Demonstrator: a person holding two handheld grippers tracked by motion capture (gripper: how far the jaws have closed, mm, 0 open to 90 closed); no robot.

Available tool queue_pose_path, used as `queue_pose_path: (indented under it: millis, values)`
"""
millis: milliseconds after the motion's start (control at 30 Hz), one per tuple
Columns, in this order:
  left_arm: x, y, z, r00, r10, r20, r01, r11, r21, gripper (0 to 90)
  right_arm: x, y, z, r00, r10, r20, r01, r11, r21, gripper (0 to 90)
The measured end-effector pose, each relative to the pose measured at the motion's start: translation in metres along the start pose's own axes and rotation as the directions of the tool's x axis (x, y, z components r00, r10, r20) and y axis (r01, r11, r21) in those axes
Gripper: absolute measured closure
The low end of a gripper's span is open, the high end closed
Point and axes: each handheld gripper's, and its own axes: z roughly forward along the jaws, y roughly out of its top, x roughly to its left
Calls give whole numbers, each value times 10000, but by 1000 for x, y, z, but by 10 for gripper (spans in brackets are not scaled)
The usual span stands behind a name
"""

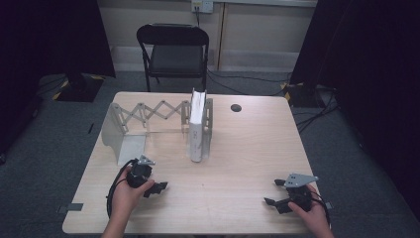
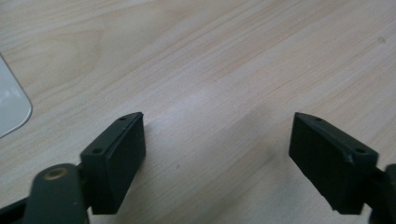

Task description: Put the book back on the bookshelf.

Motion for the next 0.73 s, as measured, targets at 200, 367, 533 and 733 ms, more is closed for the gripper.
queue_pose_path:
  millis: [200,367,533,733]
  values:
    - [-2,-7,2,9991,392,-167,-400,9979,-515,153,0,0,0,10000,3,6,-3,10000,0,166]
    - [-5,-13,4,9931,1074,-460,-1109,9905,-816,139,0,0,0,10000,3,3,-3,10000,0,166]
    - [-7,-16,7,9889,1378,-560,-1425,9857,-897,82,0,0,0,10000,-7,6,7,10000,-3,166]
    - [-8,-18,8,9890,1385,-522,-1435,9836,-1095,62,0,0,0,10000,3,2,-3,10000,0,166]
